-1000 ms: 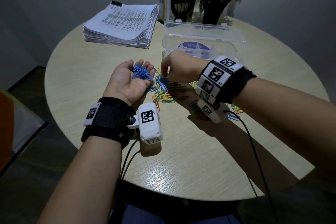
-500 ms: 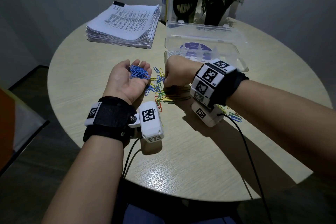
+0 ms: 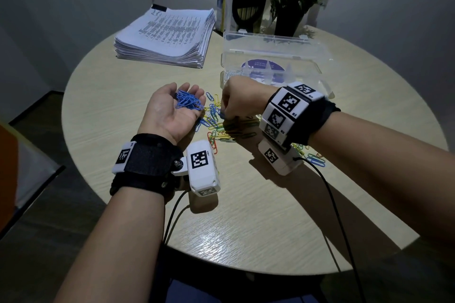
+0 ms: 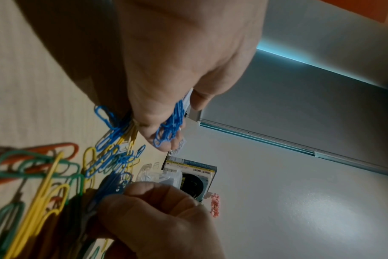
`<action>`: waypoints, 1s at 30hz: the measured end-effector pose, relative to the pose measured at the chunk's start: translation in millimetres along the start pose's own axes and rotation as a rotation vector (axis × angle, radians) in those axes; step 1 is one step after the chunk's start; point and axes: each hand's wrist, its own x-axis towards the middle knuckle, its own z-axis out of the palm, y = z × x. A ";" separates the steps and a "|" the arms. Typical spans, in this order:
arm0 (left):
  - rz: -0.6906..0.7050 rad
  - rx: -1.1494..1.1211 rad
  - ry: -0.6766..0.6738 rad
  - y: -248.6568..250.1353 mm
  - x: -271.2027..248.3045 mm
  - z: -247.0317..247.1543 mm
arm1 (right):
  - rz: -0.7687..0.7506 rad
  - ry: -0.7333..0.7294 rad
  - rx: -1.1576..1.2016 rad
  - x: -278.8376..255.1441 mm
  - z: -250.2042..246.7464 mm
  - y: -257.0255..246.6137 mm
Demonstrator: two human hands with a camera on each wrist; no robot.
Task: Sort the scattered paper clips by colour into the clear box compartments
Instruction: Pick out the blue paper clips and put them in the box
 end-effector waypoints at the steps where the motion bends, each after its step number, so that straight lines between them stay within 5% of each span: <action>1: -0.004 0.009 -0.003 -0.2 0.0 0.1 | -0.007 0.019 0.021 -1.1 -2.7 0.4; 9: -0.071 0.011 -0.082 -3.6 -1.2 2.3 | -0.125 0.183 0.419 3.9 -24.4 -25.7; 13: -0.071 -0.025 -0.099 -2.5 -0.1 2.2 | -0.190 0.168 0.364 6.5 -19.1 -34.9; 19: -0.022 -0.041 -0.018 -0.7 0.1 2.2 | -0.043 0.203 0.373 12.1 -28.8 -16.4; 30: 0.032 -0.030 0.027 2.1 0.8 3.1 | 0.029 0.014 -0.009 13.1 -2.9 2.0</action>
